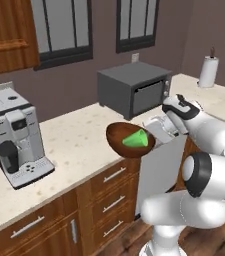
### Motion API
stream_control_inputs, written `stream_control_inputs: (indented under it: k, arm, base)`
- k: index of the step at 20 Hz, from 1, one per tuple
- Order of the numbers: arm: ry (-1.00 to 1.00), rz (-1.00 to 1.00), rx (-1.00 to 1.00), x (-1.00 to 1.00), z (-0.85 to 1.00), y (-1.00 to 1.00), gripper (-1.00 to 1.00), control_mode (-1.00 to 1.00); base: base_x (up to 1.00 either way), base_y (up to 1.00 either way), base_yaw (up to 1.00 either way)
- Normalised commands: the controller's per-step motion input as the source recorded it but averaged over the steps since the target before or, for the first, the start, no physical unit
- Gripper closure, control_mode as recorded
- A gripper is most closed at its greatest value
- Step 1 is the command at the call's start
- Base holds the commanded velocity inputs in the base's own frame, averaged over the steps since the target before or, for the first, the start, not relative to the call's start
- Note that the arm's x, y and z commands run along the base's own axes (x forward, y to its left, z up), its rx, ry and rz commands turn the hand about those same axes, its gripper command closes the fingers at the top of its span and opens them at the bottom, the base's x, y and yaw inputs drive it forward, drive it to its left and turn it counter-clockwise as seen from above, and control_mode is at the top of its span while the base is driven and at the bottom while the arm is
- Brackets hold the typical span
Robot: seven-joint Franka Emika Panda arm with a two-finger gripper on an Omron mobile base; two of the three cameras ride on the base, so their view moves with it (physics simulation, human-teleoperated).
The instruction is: Place the cup inside the bowl on the dining table and move the bowl to any counter.
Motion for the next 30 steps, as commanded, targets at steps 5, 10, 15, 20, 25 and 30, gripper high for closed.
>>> stream_control_inputs:
  k: [5,10,15,20,25,30]
  arm:
    - [0.0,0.0,0.0,0.0,0.0,0.0,1.0,1.0]
    - [0.0,0.0,0.0,0.0,0.0,0.0,1.0,1.0]
    - [0.0,0.0,0.0,0.0,0.0,0.0,1.0,1.0]
    - [0.0,0.0,0.0,0.0,0.0,0.0,1.0,1.0]
    - [0.0,0.0,0.0,0.0,0.0,0.0,1.0,1.0]
    - [0.0,0.0,0.0,0.0,0.0,0.0,1.0,1.0]
  base:
    - [0.06,0.0,0.39]
    - [0.27,-0.06,0.37]
    - [0.73,-0.49,0.32]
    - [0.57,-0.59,0.29]
    - [0.13,-0.3,0.14]
    - [0.38,0.0,0.0]
